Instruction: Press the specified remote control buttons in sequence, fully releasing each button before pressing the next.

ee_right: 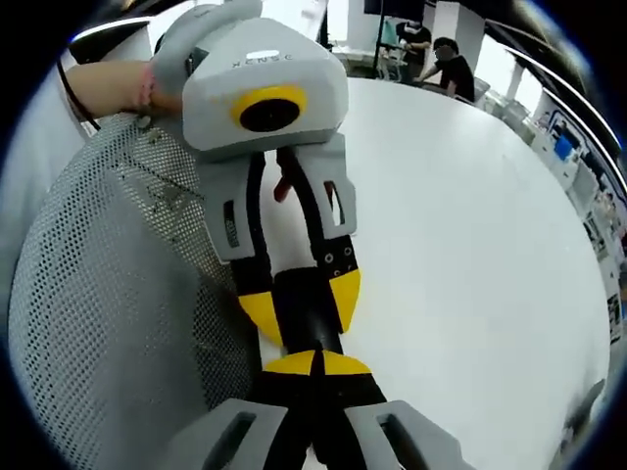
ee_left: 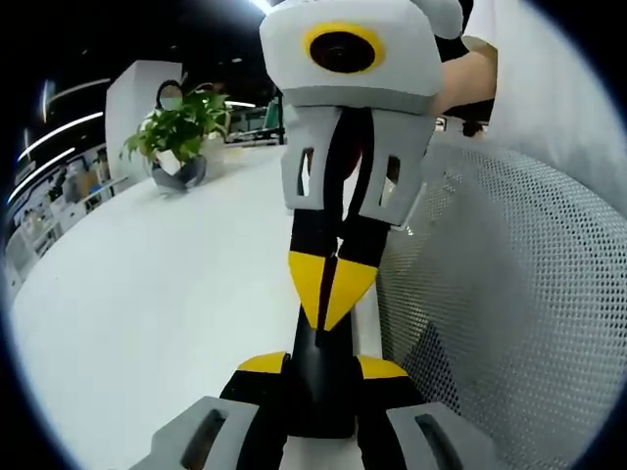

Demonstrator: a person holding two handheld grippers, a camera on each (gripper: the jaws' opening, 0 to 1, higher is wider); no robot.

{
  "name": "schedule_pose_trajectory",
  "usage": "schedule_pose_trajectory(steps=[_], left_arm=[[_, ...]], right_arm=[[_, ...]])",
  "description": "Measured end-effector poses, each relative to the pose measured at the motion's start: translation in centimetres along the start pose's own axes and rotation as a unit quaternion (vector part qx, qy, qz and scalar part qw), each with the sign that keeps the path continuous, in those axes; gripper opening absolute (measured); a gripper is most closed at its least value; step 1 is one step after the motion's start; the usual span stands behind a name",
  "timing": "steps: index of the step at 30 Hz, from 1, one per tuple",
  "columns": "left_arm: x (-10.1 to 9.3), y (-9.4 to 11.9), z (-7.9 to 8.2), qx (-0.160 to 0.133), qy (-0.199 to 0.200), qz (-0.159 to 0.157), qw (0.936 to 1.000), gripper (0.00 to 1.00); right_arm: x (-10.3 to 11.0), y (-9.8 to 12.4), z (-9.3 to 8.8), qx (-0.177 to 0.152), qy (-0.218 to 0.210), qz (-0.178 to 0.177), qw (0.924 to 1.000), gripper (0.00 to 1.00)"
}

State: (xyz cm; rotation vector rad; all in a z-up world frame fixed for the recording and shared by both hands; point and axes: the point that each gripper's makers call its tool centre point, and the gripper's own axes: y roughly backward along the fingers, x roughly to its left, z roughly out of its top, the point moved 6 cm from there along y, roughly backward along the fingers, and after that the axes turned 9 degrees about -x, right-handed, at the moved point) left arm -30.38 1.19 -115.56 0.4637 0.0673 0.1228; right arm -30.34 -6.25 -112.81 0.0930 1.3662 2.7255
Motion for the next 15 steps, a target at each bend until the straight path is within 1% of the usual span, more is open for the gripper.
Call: schedule_pose_trajectory(steps=[5,10,13,15], left_arm=[[-0.02,-0.01,-0.01,0.001,-0.001,0.001,1.0000,0.25],[-0.01,-0.02,-0.03,0.001,-0.001,0.001,1.0000,0.25],[0.00,-0.05,-0.03,0.001,-0.002,0.000,1.0000,0.25],[0.01,-0.06,-0.03,0.001,-0.002,0.000,1.0000,0.25]], right_arm=[[0.06,-0.05,-0.03,0.008,0.017,0.003,0.9998,0.00],[0.29,-0.24,0.08,0.021,0.057,-0.004,0.9981,0.00],[0.31,-0.24,0.06,0.020,0.062,-0.009,0.9978,0.00],[0.20,-0.22,0.06,0.016,0.054,-0.012,0.9983,0.00]])
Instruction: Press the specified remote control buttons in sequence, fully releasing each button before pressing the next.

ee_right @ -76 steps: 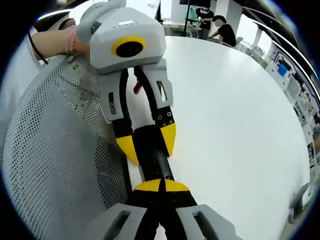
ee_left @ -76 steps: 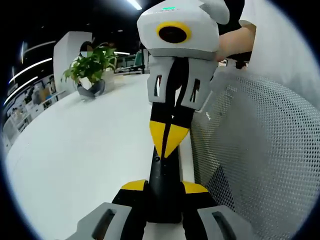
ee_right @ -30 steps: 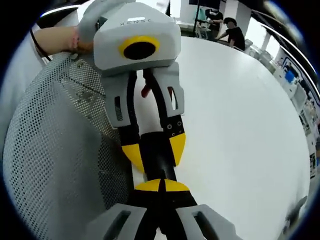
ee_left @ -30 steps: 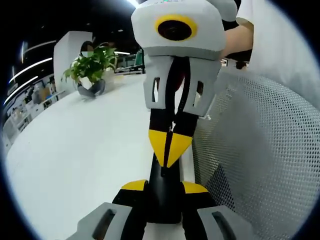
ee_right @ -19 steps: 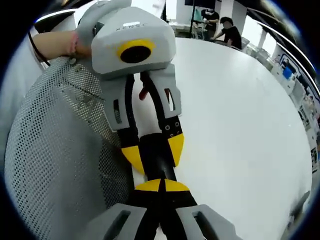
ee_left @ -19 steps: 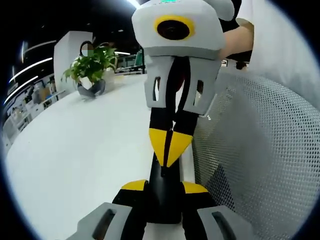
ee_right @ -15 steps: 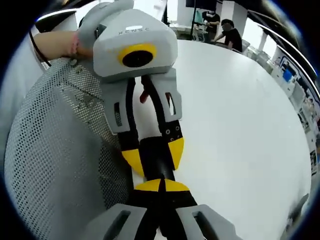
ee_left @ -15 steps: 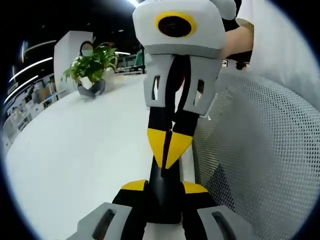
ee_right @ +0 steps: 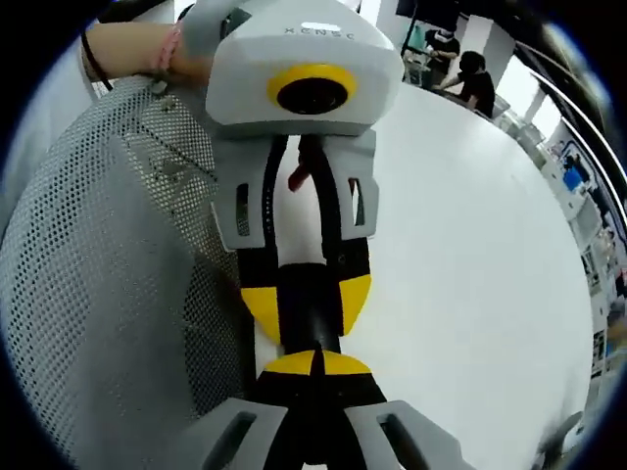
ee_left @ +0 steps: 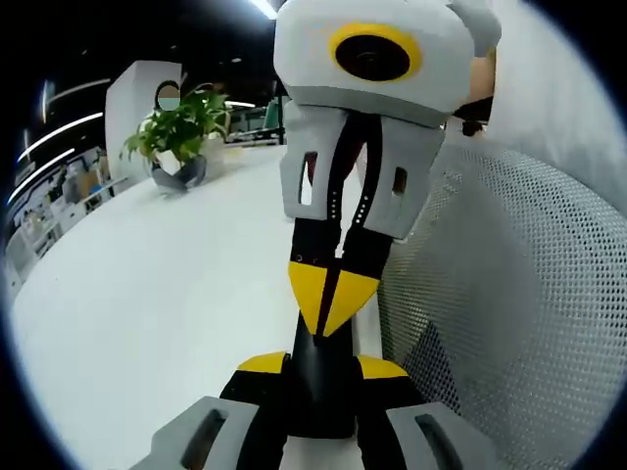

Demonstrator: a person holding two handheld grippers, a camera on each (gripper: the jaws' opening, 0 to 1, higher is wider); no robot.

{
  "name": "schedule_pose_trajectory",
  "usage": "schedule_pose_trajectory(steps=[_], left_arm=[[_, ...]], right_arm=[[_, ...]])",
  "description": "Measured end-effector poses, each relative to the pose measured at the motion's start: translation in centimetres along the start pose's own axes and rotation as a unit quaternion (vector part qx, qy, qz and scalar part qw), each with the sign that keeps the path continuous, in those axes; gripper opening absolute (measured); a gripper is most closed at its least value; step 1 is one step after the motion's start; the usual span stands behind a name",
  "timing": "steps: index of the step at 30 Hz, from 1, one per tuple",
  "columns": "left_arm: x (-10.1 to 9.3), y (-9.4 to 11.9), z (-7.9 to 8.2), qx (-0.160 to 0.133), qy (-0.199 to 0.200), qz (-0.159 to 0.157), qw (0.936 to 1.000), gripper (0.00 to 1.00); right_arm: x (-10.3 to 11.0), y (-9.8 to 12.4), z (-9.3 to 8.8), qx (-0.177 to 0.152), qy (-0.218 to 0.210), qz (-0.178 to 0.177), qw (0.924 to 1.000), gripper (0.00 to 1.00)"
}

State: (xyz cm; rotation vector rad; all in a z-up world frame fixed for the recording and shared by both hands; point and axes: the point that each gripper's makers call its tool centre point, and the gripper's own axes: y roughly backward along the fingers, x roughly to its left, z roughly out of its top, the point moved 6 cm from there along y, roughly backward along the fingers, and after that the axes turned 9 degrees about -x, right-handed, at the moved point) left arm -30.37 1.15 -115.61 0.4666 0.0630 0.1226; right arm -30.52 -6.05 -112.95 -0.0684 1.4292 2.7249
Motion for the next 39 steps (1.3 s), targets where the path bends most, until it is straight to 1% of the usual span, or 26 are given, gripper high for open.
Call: schedule_pose_trajectory(steps=[3,8,11,13,15,16,18,23,26,29,31,32,34,36,38,39], left_arm=[[0.0,0.0,0.0,0.001,-0.001,0.000,1.0000,0.24],[0.0,-0.1,0.1,0.001,-0.002,0.001,1.0000,0.25],[0.0,-0.1,0.1,0.002,-0.003,0.000,1.0000,0.25],[-0.1,-0.1,0.2,0.002,-0.003,-0.001,1.0000,0.25],[-0.1,-0.1,0.2,0.002,-0.002,-0.001,1.0000,0.25],[-0.1,0.0,0.2,0.001,-0.003,-0.001,1.0000,0.25],[-0.1,0.0,0.2,0.001,-0.002,-0.001,1.0000,0.25],[-0.1,0.0,0.1,0.002,-0.003,-0.001,1.0000,0.25],[-0.1,0.0,0.1,0.003,-0.004,-0.001,1.0000,0.24],[-0.1,0.0,0.2,0.002,-0.003,0.000,1.0000,0.24],[-0.1,0.0,0.2,0.003,-0.003,0.000,1.0000,0.24],[-0.1,0.0,0.2,0.007,-0.007,0.000,1.0000,0.25],[-0.1,0.0,0.3,0.009,-0.007,0.000,0.9999,0.25],[-0.1,-0.1,0.3,0.011,-0.007,0.000,0.9999,0.25],[-0.1,0.0,0.3,0.013,-0.007,0.000,0.9999,0.25],[-0.1,0.0,0.3,0.014,-0.006,0.000,0.9999,0.25]], right_arm=[[-0.1,0.1,-0.1,-0.010,-0.018,-0.002,0.9998,0.00],[-0.3,0.4,-0.2,-0.024,-0.050,0.011,0.9984,0.00],[-0.3,0.3,0.0,-0.024,-0.037,0.008,0.9990,0.00],[-0.1,0.1,0.2,-0.029,-0.036,0.017,0.9988,0.00],[0.2,-0.3,0.3,-0.021,-0.030,0.025,0.9990,0.00],[0.0,-0.1,0.4,-0.020,-0.011,0.020,0.9995,0.00],[0.1,-0.2,0.4,-0.019,-0.016,0.020,0.9995,0.00],[0.2,-0.4,0.5,-0.009,0.008,0.019,0.9997,0.00],[0.2,-0.4,0.6,-0.007,0.002,0.007,0.9999,0.00],[0.2,-0.3,0.4,-0.019,-0.006,-0.002,0.9998,0.00],[0.1,-0.3,0.2,-0.043,-0.033,0.002,0.9986,0.00],[0.0,-0.2,0.1,-0.056,-0.046,0.010,0.9973,0.00],[-0.2,0.1,-0.3,-0.078,-0.076,0.016,0.9939,0.00],[-0.4,0.4,-0.9,-0.073,-0.073,0.014,0.9946,0.00],[-0.5,0.9,-1.6,-0.073,-0.062,0.003,0.9954,0.08],[-0.6,1.1,-1.9,-0.083,-0.063,0.004,0.9946,0.09]])
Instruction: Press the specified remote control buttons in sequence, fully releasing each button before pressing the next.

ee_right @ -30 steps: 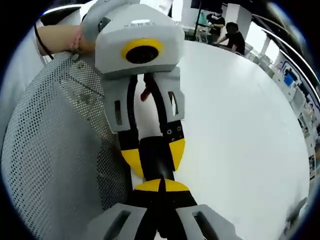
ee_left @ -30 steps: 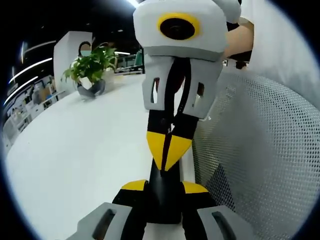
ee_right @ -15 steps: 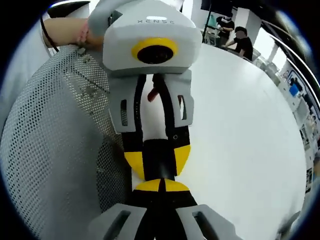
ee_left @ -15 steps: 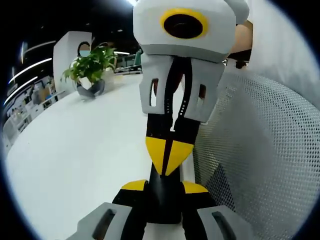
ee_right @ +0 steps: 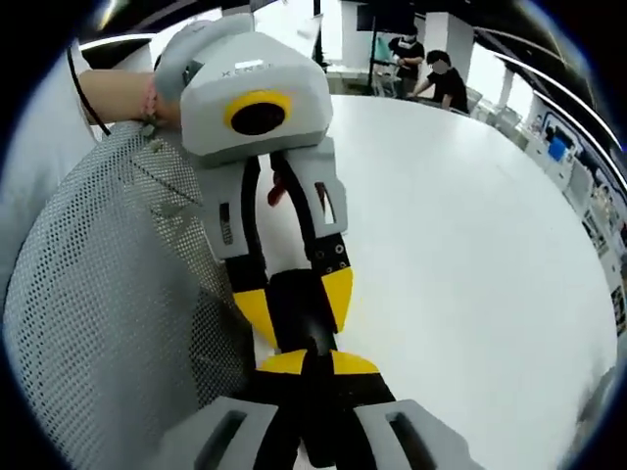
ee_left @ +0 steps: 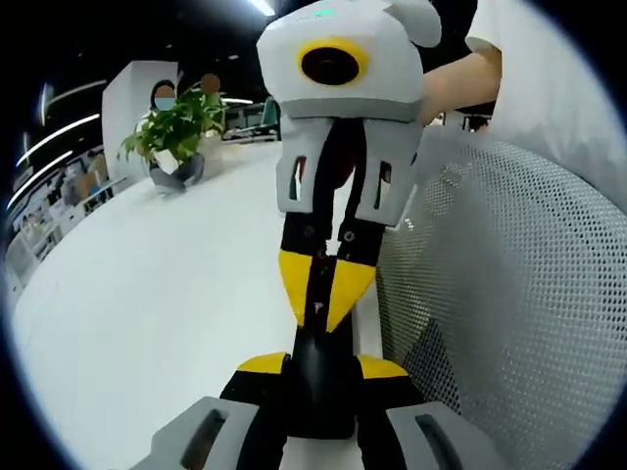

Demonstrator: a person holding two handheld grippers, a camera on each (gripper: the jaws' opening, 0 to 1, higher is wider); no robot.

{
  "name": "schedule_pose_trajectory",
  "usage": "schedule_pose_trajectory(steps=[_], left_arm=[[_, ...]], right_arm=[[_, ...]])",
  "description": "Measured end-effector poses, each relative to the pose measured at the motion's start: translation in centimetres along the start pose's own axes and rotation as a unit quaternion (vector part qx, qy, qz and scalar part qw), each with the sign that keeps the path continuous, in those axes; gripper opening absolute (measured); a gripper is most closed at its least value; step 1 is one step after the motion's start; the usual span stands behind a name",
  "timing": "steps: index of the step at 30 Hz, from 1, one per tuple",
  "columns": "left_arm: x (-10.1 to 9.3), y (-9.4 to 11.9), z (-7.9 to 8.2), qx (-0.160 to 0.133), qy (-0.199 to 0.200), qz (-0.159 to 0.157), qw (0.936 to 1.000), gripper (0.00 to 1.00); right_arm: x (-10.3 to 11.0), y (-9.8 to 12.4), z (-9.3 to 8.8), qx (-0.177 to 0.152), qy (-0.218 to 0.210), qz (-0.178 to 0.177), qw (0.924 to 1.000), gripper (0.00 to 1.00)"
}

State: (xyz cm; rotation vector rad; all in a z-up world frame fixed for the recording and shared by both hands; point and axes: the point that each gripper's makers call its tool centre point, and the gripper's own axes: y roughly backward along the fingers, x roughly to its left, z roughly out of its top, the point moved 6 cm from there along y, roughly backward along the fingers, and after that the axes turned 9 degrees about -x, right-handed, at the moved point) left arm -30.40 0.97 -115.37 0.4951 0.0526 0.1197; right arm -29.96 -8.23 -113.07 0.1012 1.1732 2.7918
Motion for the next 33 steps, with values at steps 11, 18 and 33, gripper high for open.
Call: schedule_pose_trajectory(steps=[11,18,33], left_arm=[[0.1,0.0,0.2,0.019,-0.009,-0.013,0.9997,0.25],[-0.1,-0.3,0.8,0.070,-0.007,-0.003,0.9975,0.25],[0.4,3.7,2.4,0.075,0.066,0.150,0.9836,0.27]], right_arm=[[-0.2,0.2,-1.7,0.000,0.014,0.018,0.9997,0.30],[-0.2,-0.4,-1.7,-0.031,0.017,0.021,0.9992,0.26],[-0.2,-0.7,-1.5,-0.028,0.022,0.023,0.9991,0.21]])
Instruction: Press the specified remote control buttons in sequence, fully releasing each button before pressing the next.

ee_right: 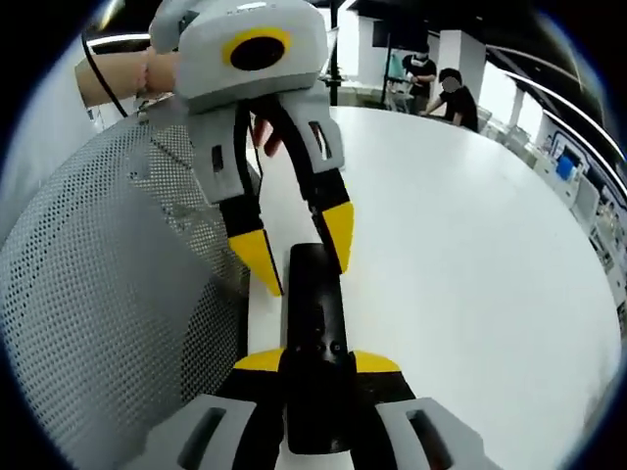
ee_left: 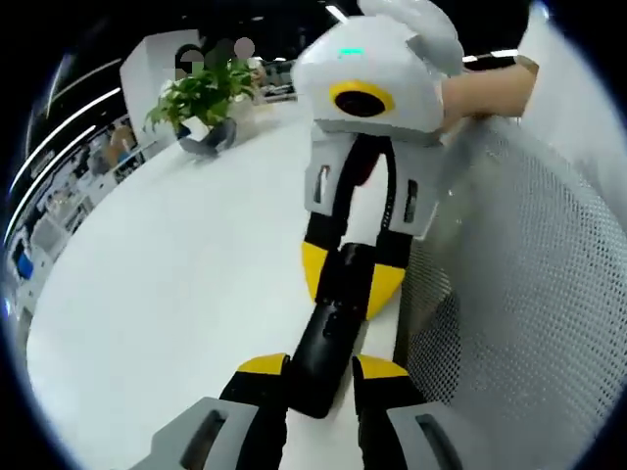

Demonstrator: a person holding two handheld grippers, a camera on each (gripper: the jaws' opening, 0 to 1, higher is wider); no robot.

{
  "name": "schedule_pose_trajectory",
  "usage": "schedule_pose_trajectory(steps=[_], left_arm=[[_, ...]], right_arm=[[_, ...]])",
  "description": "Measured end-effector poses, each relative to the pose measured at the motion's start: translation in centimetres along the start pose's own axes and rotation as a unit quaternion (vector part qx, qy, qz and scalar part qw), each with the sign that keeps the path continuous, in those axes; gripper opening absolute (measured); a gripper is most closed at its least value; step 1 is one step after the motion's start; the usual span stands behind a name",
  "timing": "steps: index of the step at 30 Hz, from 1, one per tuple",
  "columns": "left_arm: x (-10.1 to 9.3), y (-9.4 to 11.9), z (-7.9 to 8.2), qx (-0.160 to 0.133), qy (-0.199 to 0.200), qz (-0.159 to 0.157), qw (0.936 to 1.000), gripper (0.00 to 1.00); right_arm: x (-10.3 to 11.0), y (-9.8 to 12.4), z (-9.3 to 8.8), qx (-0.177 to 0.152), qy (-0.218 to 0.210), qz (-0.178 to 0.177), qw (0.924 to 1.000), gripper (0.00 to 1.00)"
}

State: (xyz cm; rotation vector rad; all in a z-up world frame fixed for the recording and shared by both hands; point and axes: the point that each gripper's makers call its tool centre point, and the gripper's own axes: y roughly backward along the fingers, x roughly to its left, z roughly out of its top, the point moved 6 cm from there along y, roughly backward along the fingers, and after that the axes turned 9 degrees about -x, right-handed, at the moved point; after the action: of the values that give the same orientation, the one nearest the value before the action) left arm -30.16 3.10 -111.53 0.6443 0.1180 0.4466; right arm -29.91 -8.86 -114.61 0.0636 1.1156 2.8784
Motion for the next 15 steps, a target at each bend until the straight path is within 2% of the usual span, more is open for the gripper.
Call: schedule_pose_trajectory(steps=[3,4,6,7,9,10,12,13,14,15], left_arm=[[0.8,2.5,0.5,-0.047,0.050,0.064,0.9956,0.33],[0.9,2.8,0.4,-0.051,0.055,0.074,0.9944,0.38],[1.2,4.5,0.2,-0.073,0.070,0.124,0.9871,0.48],[1.5,5.6,0.0,-0.085,0.078,0.162,0.9800,0.55],[2.1,7.6,-0.3,-0.089,0.063,0.230,0.9670,0.68],[2.1,8.2,-0.4,-0.093,0.065,0.249,0.9617,0.74],[2.3,10.0,-0.3,-0.125,0.085,0.306,0.9399,0.76],[2.4,10.8,-0.2,-0.155,0.094,0.331,0.9260,0.79],[2.4,11.2,-0.1,-0.175,0.098,0.343,0.9178,0.83],[2.4,11.4,-0.1,-0.185,0.099,0.349,0.9132,0.90]], right_arm=[[-0.1,0.0,-0.1,-0.004,-0.002,-0.001,1.0000,0.21],[-0.1,0.0,-0.1,-0.006,-0.003,-0.002,1.0000,0.21],[-0.1,0.0,0.0,-0.010,-0.004,-0.006,0.9999,0.21],[-0.1,0.0,-0.1,-0.009,-0.006,-0.006,0.9999,0.21],[-0.2,-0.1,0.0,-0.010,-0.005,-0.009,0.9999,0.21],[-0.3,-0.2,0.0,-0.012,-0.006,-0.011,0.9998,0.21],[-0.3,-0.1,0.0,-0.013,-0.007,-0.012,0.9998,0.21],[-0.3,-0.2,0.0,-0.014,-0.007,-0.012,0.9998,0.21],[-0.3,-0.2,-0.1,-0.015,-0.008,-0.012,0.9998,0.21],[-0.3,-0.1,-0.1,-0.016,-0.009,-0.012,0.9998,0.21]])
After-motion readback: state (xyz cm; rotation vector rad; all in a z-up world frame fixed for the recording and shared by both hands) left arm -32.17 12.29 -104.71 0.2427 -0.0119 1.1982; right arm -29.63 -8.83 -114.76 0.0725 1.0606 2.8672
